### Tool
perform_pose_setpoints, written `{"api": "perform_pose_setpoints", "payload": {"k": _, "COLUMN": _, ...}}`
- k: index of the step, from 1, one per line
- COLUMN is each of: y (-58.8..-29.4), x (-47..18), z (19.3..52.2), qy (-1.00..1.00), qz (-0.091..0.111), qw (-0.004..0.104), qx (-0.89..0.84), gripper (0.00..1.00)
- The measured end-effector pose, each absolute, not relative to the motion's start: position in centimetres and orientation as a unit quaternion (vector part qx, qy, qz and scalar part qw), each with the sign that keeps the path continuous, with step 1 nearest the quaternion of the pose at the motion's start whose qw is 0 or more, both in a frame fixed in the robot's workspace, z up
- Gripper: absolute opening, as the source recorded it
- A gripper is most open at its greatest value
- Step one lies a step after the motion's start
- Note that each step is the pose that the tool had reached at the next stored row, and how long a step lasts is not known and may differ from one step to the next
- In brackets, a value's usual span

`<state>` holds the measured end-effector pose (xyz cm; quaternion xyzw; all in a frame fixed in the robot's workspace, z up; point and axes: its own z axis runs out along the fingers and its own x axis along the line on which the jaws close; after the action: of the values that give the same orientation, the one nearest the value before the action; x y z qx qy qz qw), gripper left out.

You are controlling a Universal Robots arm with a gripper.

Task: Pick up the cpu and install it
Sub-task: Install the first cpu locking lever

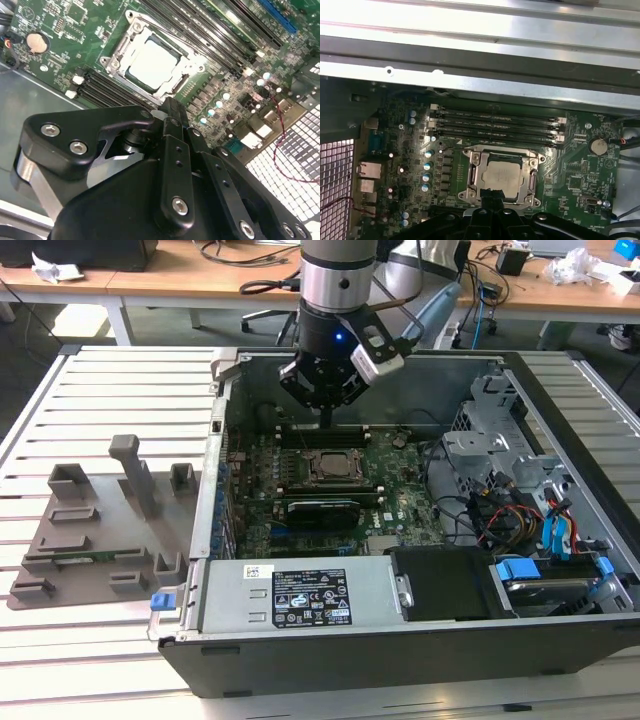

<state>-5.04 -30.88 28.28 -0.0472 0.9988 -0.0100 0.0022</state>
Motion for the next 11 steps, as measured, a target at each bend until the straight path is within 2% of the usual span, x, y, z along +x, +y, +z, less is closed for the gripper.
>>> {"api": "perform_pose_setpoints", "payload": {"k": 5, "y": -30.5, "x": -6.8, "z": 28.2, "qy": 0.999, "qz": -0.010, "qw": 0.002, "qx": -0.047, "gripper": 0.11}}
{"api": "perform_pose_setpoints", "payload": {"k": 11, "y": -28.6, "x": -9.6, "z": 27.8, "qy": 0.999, "qz": -0.010, "qw": 0.002, "qx": -0.047, "gripper": 0.11}}
